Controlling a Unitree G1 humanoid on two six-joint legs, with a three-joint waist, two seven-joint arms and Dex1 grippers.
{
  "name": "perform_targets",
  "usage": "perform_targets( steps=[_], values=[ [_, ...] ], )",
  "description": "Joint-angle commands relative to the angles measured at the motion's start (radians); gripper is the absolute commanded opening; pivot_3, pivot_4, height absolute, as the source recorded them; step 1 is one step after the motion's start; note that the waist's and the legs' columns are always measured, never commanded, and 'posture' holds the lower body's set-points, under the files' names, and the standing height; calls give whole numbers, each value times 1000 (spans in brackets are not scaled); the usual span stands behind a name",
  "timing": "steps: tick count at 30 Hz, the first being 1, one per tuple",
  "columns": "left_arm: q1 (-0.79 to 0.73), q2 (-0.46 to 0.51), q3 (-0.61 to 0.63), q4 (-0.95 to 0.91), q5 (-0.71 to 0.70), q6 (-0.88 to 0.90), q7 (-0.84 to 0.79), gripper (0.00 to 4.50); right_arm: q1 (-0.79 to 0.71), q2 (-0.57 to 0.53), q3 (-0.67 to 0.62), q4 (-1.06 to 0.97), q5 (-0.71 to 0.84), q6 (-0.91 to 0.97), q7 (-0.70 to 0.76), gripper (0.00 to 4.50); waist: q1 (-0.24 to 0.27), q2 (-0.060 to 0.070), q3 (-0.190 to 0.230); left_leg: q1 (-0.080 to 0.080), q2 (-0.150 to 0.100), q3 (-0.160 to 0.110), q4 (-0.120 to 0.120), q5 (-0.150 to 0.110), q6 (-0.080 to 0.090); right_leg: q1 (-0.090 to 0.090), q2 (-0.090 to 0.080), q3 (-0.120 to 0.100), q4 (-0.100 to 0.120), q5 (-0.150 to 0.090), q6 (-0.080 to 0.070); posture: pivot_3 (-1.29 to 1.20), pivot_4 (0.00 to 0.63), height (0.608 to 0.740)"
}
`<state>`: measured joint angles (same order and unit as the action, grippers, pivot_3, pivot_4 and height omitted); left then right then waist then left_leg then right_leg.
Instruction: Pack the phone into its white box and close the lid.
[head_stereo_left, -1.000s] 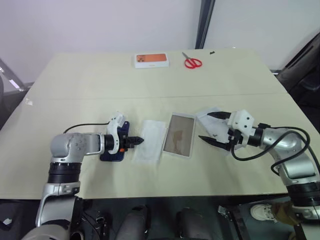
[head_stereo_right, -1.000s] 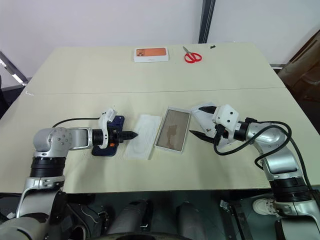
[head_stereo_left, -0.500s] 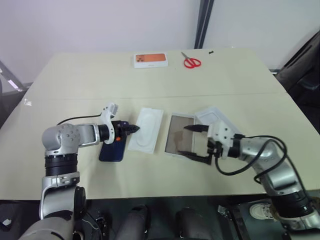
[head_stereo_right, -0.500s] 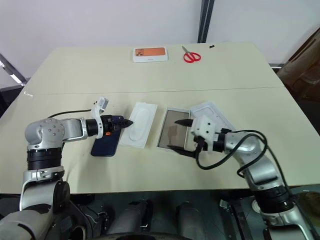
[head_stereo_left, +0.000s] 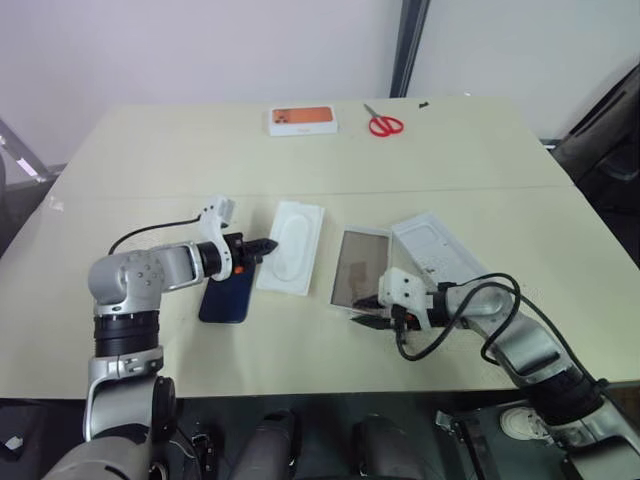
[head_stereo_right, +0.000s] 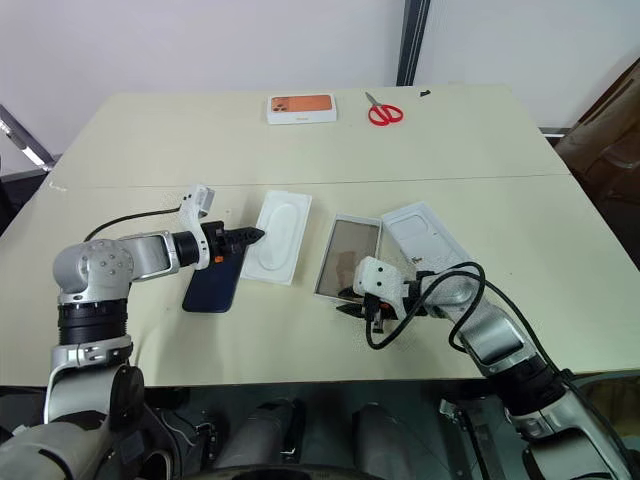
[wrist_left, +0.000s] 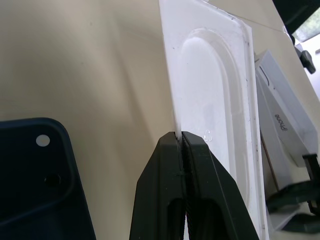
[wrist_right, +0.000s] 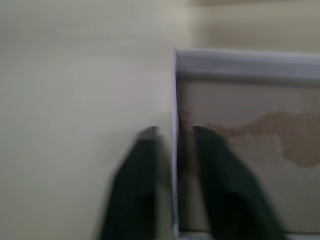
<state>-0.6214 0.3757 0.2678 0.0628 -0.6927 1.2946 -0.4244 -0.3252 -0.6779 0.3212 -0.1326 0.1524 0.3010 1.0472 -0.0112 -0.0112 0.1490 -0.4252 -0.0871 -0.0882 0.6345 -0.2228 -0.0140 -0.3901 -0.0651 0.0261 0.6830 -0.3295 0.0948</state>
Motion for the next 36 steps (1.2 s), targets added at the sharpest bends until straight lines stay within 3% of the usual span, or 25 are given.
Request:
perform_targets(
  steps=[1,14,17,22,30,36],
  values=[
    [-1,-13,21,-44,-14,-15,17,0,-30,19,16,13,-20,-25,13,42,0,0,0,0,0,0,0,0,0,0,0,0,0,0,0,0,150,734],
    [-89,-116,64,-42,-27,-16,129,0,-230,187,74,244,-132,-182,-4,42,0,-1,1,0,0,0,1,1,-1,0,0,0,1,0,0,0,150,734],
    [-94,-136,65,-32,-14,-29,155,0,-250,216,56,275,-107,-158,9,906,-2,-1,1,0,0,0,1,1,-1,-1,1,0,1,0,0,0,150,734],
    [-78,-159,67,-49,-22,-19,178,0,-234,184,30,267,-125,-190,3,3518,-2,-1,1,0,0,0,1,1,-2,-1,1,0,1,0,0,0,150,734],
    [-5,-135,-68,-161,35,-90,153,0,-141,50,-111,163,-61,-126,0,3518,1,-1,1,0,0,0,1,1,-2,0,0,0,1,0,0,0,150,734],
    [9,-191,-54,-160,17,-72,192,0,-105,11,-194,154,-33,-90,-22,3518,0,-1,1,0,0,0,0,1,-1,0,0,0,1,0,0,0,150,734]
  ],
)
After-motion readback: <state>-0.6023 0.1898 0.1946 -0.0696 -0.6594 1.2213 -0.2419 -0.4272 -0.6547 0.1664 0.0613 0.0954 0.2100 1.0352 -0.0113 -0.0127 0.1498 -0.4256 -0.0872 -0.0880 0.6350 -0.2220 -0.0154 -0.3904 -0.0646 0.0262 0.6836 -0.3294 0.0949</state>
